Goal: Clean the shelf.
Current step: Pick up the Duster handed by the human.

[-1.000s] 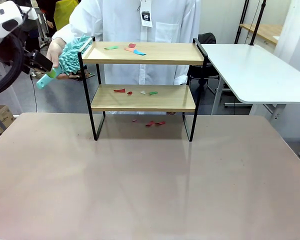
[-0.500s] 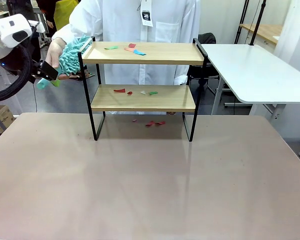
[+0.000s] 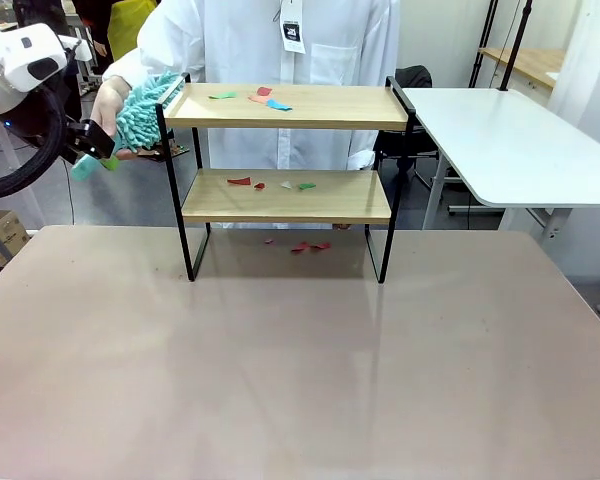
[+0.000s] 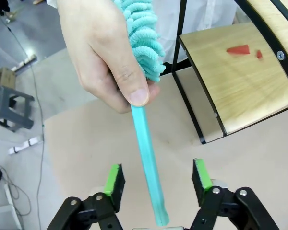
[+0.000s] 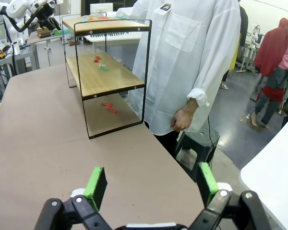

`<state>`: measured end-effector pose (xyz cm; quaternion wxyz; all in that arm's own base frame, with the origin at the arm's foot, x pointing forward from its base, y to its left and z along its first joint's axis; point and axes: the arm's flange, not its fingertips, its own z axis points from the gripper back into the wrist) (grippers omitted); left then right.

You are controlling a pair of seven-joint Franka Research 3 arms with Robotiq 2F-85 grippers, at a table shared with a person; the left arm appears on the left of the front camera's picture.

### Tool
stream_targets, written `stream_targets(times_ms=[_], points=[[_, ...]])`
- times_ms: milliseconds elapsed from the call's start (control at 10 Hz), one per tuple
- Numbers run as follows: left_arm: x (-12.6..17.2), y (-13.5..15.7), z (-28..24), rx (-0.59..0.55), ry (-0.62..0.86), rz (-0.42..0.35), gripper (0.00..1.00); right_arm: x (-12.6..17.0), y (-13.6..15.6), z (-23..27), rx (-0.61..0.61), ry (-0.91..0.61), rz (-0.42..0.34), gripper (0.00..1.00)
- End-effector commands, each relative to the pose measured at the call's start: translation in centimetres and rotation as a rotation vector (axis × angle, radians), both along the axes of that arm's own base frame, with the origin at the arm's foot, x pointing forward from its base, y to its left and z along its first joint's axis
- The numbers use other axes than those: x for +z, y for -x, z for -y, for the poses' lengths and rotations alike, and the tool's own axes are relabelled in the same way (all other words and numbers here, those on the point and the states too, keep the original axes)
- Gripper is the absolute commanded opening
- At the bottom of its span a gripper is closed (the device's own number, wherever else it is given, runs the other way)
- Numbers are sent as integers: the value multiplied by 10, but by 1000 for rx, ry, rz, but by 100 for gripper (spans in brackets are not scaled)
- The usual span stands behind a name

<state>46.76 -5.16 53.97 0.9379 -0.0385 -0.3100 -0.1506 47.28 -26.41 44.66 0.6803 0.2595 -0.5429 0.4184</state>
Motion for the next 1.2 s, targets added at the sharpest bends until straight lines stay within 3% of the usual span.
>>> stream_targets(times_ms=[0, 100, 900, 1000, 1100], points=[[1, -3, 2, 24, -10, 11, 36, 2, -1, -1, -2, 3, 5, 100], [1, -3, 3, 24, -17, 7, 0, 2, -1, -1, -2, 3, 5, 100], [0, -3, 5, 94, -72, 31, 0, 2, -1, -1, -2, 3, 5, 100], [0, -1, 4, 130, -92, 78, 0, 2, -1, -1, -2, 3, 5, 100], [1, -2, 2, 50, -56, 13, 0, 2, -1, -1, -2, 3, 5, 100]])
